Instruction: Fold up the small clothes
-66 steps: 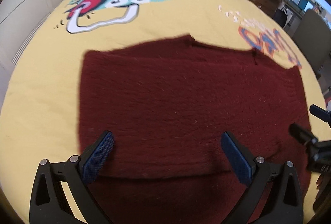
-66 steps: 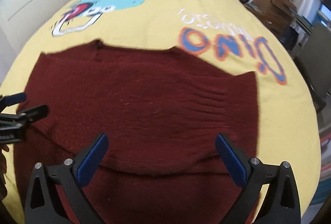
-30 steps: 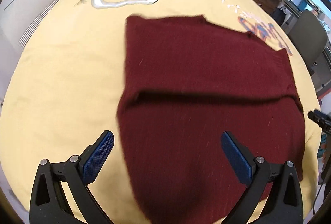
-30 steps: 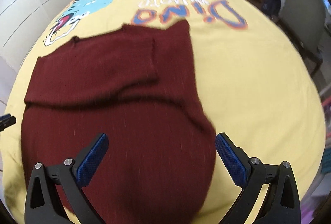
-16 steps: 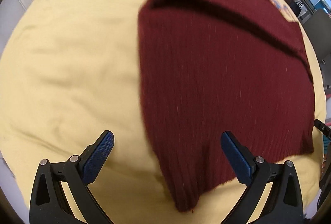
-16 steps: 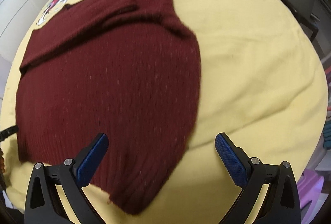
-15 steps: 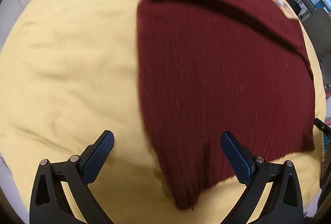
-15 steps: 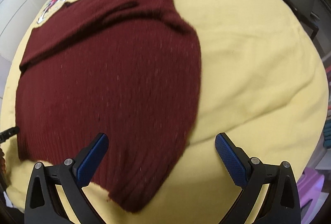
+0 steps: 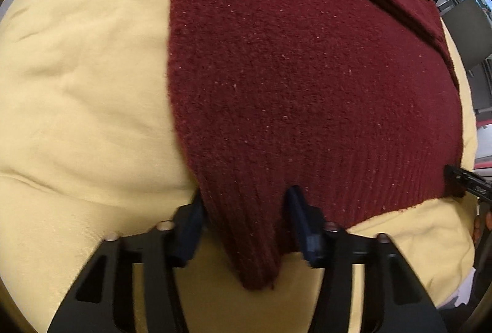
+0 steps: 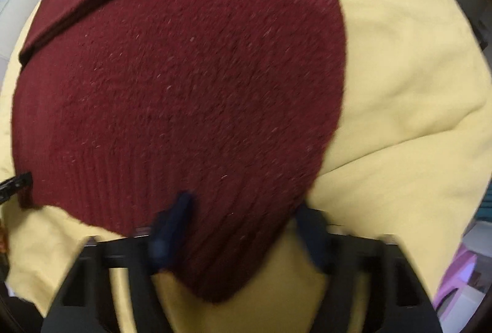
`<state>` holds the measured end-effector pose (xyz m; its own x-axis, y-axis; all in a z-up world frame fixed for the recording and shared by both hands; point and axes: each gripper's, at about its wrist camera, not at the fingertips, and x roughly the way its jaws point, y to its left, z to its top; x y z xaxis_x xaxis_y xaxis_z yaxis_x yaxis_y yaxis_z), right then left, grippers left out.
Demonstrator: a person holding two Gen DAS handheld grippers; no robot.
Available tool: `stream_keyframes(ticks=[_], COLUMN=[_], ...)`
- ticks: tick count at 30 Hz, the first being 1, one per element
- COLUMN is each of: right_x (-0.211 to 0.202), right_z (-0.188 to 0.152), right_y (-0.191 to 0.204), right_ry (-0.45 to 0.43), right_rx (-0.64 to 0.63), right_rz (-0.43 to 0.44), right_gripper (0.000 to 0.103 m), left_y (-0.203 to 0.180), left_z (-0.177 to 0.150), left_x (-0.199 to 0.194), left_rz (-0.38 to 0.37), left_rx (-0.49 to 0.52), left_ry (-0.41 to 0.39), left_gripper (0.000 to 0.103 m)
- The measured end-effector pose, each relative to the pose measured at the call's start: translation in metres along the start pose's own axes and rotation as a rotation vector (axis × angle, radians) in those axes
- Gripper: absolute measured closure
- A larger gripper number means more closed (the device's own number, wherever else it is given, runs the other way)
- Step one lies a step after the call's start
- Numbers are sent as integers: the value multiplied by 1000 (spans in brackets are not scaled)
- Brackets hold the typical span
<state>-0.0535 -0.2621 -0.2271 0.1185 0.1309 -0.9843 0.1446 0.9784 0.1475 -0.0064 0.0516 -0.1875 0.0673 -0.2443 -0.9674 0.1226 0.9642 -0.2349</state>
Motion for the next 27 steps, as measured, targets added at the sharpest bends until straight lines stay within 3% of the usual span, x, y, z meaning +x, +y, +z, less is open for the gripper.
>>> stream_keyframes(ticks=[1, 2, 4, 12, 16, 18, 23, 27], right_x=[-1, -2, -8, -61, -91, -102, -120, -145], right_z=[0, 0, 1, 18, 37, 42, 69, 92], right_y=[0, -1, -5, -15, -17, -15, -10, -12], right_ry=[3, 5, -8, -152, -242, -281, -368, -445], right_rx=[10, 17, 37, 53, 46, 42, 54, 67], right_rz=[26, 50, 91, 151, 159, 159, 169, 171], right_gripper=[74, 82, 88, 91, 91, 91, 91, 91], left_y=[0, 0, -6, -24, -18, -7, -3, 3], left_z=[0, -1, 0, 22, 58, 59, 102, 115], left_x=[-1, -1, -3, -49, -80, -93, -118, -132], left_rz=[-27, -49, -76, -149, -178, -191, -184, -180], left_rx=[-6, -11, 3, 46, 33, 23, 14, 14], left_ry=[3, 8, 17, -90, -176, -210, -303, -361], left_gripper=[82, 92, 93, 94, 94, 94, 94, 94])
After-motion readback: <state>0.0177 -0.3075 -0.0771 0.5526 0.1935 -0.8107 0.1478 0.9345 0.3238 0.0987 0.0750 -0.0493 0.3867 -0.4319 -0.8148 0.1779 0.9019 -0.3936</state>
